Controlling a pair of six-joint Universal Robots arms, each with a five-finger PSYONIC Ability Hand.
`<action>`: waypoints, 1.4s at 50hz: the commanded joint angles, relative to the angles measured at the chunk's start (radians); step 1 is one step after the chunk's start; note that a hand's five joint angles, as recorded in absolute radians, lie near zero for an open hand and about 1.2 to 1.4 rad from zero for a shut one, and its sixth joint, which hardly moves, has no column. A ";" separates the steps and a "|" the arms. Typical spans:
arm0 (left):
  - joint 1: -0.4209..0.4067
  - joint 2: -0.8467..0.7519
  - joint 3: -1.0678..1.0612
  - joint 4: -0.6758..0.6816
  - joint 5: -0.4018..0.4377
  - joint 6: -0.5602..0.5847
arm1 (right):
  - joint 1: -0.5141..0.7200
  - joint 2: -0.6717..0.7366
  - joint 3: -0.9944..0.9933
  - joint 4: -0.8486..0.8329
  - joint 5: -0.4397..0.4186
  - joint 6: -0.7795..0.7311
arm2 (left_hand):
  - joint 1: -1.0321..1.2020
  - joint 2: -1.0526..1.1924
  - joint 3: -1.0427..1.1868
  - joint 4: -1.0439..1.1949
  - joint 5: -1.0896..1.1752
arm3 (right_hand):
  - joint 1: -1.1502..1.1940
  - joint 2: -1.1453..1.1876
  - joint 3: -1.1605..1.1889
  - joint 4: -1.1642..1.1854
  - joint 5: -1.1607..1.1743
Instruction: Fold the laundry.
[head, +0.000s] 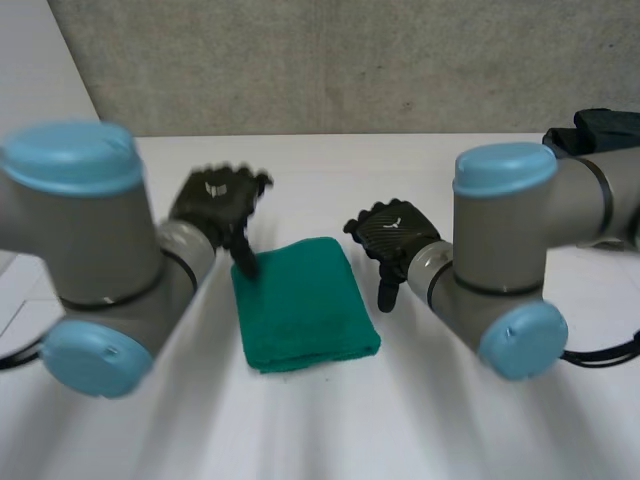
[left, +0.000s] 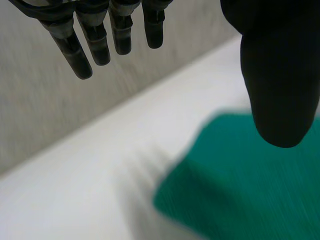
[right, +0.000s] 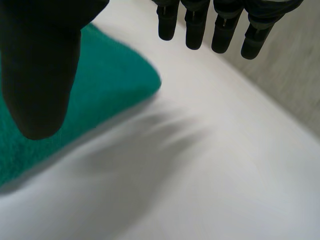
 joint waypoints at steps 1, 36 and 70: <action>0.054 0.111 0.050 0.006 0.311 -0.002 | 0.088 -0.151 0.329 -0.274 -0.001 -0.099 | 0.000 -0.016 -0.016 -0.008 -0.020 | -0.050 -0.038 -0.034 -0.036 -0.046; 0.062 0.150 0.034 -0.001 0.715 -0.036 | 0.153 0.122 0.312 -0.644 -0.013 -0.110 | 0.012 -0.004 -0.004 0.004 -0.008 | 0.045 0.058 0.061 0.059 0.049; 0.088 0.218 0.083 0.040 0.714 -0.166 | -0.462 -0.073 -0.185 -0.724 -0.050 0.110 | 0.015 -0.001 -0.002 0.007 -0.005 | 1.172 1.184 1.187 1.186 1.175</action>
